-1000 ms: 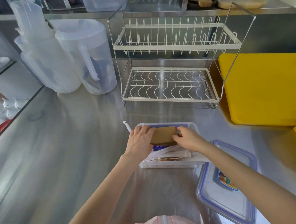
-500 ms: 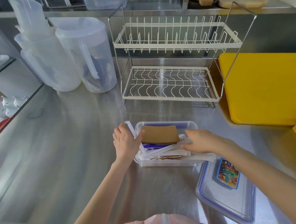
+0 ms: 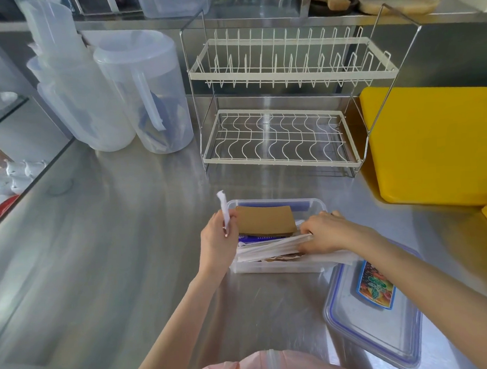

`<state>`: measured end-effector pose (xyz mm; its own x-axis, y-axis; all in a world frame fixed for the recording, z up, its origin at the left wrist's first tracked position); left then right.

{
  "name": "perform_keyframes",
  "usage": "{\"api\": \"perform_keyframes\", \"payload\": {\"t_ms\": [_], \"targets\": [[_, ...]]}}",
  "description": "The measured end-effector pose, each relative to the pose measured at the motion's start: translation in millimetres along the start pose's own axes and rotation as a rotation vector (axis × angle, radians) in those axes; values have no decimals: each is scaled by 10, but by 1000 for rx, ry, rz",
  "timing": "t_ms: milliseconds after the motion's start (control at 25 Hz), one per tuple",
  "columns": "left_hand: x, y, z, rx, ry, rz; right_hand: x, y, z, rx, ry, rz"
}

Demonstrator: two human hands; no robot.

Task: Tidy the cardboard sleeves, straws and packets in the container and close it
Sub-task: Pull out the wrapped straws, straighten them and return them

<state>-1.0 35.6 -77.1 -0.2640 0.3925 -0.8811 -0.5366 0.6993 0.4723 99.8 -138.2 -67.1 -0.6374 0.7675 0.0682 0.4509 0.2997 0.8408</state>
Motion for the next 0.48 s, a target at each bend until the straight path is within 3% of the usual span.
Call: {"api": "perform_keyframes", "payload": {"t_ms": [200, 280, 480], "targets": [[-286, -351, -168, 299, -380, 95, -11, 137, -150, -132, 90, 149], [-310, -503, -213, 408, -457, 177, -9, 200, -173, -172, 128, 222], [-267, -655, -237, 573, -299, 195, 25, 318, -167, -200, 112, 444]]}}
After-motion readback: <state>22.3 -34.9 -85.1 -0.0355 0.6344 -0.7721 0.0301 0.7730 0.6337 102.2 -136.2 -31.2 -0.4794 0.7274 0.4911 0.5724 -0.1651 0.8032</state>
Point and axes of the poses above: each hand's wrist, its own z-axis towards the middle knuckle, its own y-axis out of the back of the hand, x = y × z, the point moved 4 cm from there along z, towards the middle knuckle, and after that the axes turned 1 degree about -z, right-handed, at the moved point
